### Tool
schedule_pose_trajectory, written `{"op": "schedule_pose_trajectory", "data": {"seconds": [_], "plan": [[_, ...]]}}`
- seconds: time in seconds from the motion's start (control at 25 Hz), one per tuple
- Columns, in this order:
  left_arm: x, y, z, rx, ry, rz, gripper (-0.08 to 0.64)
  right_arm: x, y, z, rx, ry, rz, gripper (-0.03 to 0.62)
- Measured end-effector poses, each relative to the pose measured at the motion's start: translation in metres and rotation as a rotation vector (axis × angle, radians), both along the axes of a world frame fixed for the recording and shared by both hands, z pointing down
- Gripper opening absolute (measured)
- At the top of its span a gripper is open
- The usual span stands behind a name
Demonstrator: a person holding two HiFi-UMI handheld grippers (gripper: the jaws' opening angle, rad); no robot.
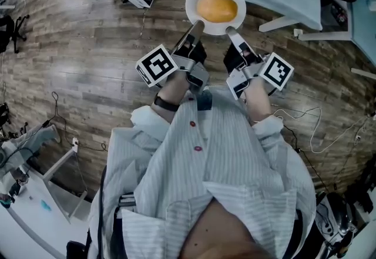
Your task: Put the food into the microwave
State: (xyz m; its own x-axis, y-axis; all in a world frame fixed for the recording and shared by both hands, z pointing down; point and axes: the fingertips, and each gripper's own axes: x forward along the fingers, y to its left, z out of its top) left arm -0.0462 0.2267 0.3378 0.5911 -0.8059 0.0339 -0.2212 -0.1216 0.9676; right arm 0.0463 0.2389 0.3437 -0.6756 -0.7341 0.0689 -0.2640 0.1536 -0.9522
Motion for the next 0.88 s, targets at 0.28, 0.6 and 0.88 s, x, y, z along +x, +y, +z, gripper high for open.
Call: {"op": "schedule_pose_trajectory", "data": {"seconds": [0.28, 0.6, 0.88], "plan": [[-0.022, -0.077, 0.004, -0.001, 0.007, 0.059, 0.028, -0.023, -0.071, 0.006, -0.015, -0.002, 0.061, 0.038], [-0.036, -0.120, 0.005, 0.007, -0.009, 0.104, 0.027, -0.036, -0.108, 0.012, -0.029, -0.014, 0.128, 0.040], [-0.042, -0.142, 0.018, -0.015, -0.015, 0.123, 0.027, -0.043, -0.130, 0.022, -0.045, -0.014, 0.161, 0.040]]}}
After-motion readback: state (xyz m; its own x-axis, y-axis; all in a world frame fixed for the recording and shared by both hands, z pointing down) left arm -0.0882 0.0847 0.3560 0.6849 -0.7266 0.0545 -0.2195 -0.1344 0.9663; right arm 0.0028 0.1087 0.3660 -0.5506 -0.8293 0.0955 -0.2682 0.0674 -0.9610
